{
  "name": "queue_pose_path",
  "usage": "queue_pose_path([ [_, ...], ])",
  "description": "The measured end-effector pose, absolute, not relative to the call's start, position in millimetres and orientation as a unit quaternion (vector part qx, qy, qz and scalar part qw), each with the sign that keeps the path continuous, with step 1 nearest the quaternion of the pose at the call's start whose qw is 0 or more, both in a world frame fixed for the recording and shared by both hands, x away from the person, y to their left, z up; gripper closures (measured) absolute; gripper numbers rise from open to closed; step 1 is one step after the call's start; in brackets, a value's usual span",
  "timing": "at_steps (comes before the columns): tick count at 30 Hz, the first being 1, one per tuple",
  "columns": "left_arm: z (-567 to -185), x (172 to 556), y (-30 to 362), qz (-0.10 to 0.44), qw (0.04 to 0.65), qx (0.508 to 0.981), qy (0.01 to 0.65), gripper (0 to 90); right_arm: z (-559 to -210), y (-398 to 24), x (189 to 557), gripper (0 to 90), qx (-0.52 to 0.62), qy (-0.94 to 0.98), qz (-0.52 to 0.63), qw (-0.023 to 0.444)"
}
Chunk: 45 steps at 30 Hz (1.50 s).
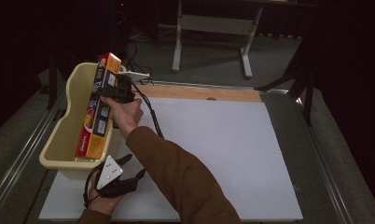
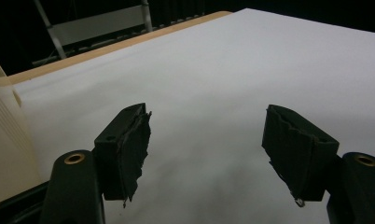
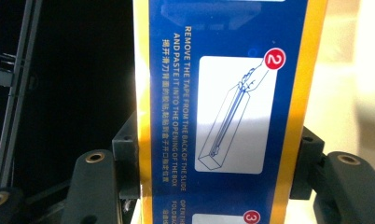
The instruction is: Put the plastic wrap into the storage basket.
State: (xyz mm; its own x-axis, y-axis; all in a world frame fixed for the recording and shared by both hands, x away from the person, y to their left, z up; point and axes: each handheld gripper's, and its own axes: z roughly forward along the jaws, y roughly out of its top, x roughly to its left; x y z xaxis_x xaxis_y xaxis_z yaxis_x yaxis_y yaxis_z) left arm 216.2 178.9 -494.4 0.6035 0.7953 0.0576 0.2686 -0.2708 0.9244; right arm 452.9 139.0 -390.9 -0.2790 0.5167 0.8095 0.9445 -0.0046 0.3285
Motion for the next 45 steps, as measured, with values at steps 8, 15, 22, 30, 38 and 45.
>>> queue_pose_path([
  [8, -494.1, 216.6, 178.6, 0.269, 0.490, 0.749, 0.354, 31.5, -404.6, 147.2, 446.8, 38.8, -0.572, -0.660, -0.412, 0.260],
  [15, -493.9, 216.7, 179.0, 0.266, 0.490, 0.750, 0.355, 31.5, -415.1, 148.0, 449.6, 38.4, -0.592, -0.657, -0.389, 0.257],
  [22, -493.8, 216.7, 178.9, 0.267, 0.491, 0.750, 0.355, 31.6, -413.8, 148.3, 449.1, 37.9, -0.602, -0.656, -0.381, 0.251],
  [30, -493.6, 216.7, 179.0, 0.268, 0.490, 0.750, 0.355, 31.9, -410.0, 145.5, 448.6, 34.9, -0.599, -0.663, -0.372, 0.252],
  [38, -493.6, 216.8, 179.0, 0.269, 0.488, 0.750, 0.356, 31.9, -399.6, 135.8, 445.7, 33.4, -0.590, -0.671, -0.368, 0.257],
  [45, -493.5, 217.0, 179.5, 0.269, 0.487, 0.750, 0.358, 31.7, -395.0, 122.9, 444.4, 33.4, -0.573, -0.687, -0.366, 0.256],
])
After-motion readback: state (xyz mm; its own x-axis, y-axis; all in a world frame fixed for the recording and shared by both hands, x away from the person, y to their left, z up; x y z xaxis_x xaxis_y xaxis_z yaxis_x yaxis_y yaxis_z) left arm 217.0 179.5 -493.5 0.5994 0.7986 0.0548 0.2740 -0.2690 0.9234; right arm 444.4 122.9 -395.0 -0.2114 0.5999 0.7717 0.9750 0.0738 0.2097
